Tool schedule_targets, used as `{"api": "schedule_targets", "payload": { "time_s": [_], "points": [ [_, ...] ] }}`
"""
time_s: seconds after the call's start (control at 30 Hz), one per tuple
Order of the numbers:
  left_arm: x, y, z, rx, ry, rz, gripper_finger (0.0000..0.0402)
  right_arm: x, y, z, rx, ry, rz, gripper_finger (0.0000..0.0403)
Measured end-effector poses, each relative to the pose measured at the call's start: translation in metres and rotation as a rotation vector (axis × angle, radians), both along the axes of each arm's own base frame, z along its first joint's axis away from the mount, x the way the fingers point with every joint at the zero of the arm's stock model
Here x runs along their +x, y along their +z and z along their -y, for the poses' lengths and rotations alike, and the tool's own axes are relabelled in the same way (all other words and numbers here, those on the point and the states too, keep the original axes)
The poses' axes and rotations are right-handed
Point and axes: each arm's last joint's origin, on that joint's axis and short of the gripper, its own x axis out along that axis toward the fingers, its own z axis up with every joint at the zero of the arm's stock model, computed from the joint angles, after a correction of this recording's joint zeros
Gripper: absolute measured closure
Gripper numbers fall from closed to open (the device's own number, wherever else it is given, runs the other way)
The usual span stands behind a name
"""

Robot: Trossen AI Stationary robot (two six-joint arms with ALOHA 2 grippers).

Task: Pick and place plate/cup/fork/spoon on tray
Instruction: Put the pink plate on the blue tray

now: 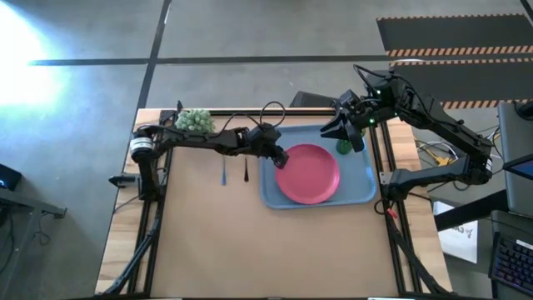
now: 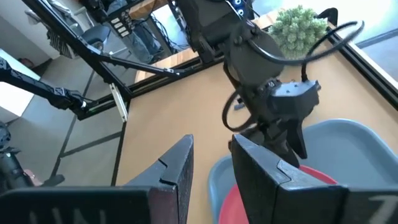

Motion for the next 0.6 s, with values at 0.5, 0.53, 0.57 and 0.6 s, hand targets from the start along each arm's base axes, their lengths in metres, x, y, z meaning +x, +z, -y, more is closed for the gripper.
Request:
{"api": "schedule_targets", "payload": {
  "time_s": [0.5,0.53,0.57,0.6],
  "points": [
    [-0.111,0.087,0.038,0.090,0.074,-0.258,0.0365,0.002,0.005,0.001,-0.052,0.010,0.057,0.0305],
    [-0.118,0.090,0.042,0.078,0.076,-0.263,0.0365,0.002,0.005,0.001,-0.055,0.011,0.059,0.0305],
    [-0.126,0.091,0.045,0.065,0.082,-0.269,0.0365,0.002,0.005,0.001,-0.059,0.012,0.062,0.0305],
    [-0.134,0.090,0.049,0.050,0.089,-0.279,0.0365,0.003,0.005,0.001,-0.062,0.012,0.065,0.0305]
  ]
}}
